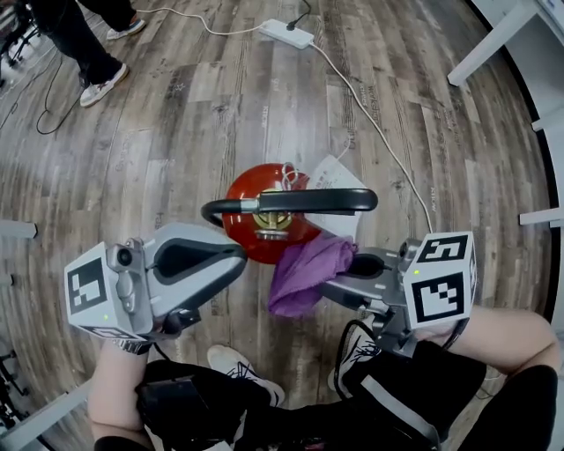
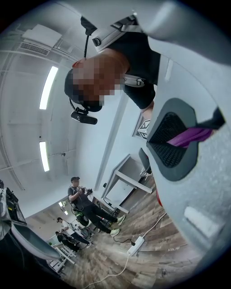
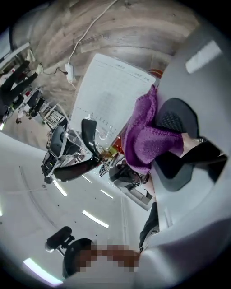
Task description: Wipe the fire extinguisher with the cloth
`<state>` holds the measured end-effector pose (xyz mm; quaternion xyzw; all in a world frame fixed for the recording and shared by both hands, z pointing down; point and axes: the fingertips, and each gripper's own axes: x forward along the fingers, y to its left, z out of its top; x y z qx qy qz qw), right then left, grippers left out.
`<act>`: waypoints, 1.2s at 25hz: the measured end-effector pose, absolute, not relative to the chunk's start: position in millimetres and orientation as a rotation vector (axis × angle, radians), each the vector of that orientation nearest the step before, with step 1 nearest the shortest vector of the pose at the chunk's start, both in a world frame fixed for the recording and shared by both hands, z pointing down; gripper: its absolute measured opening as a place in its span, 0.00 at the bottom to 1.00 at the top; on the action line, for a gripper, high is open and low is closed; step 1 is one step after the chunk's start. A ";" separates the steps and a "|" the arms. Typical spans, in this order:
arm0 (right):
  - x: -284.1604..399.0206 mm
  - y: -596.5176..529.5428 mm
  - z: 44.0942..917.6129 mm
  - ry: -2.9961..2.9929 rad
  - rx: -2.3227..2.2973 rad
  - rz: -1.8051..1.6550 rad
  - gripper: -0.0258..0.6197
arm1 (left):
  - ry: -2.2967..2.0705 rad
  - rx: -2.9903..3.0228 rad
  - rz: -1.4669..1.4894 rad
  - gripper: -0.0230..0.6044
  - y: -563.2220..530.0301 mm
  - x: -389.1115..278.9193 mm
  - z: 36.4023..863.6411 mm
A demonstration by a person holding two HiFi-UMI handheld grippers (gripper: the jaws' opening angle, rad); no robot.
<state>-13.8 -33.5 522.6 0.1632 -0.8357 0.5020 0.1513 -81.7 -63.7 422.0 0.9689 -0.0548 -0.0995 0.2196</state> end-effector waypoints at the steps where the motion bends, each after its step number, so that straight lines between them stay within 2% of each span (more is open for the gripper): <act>1: -15.9 -32.5 527.9 -2.389 0.476 1.466 0.17 | -0.153 2.677 -0.277 0.03 -64.1 -81.6 421.5; 8: -34.0 -16.4 606.9 -2.250 0.471 1.519 0.17 | -0.144 2.673 -0.274 0.03 -63.9 -81.1 423.1; 21: -54.7 0.4 832.2 -1.960 0.655 1.453 0.17 | -0.162 2.649 -0.312 0.03 -70.1 -93.3 425.9; 30: -64.2 -0.7 870.2 -1.953 0.892 1.552 0.16 | -0.167 2.635 -0.334 0.03 -72.3 -95.0 430.5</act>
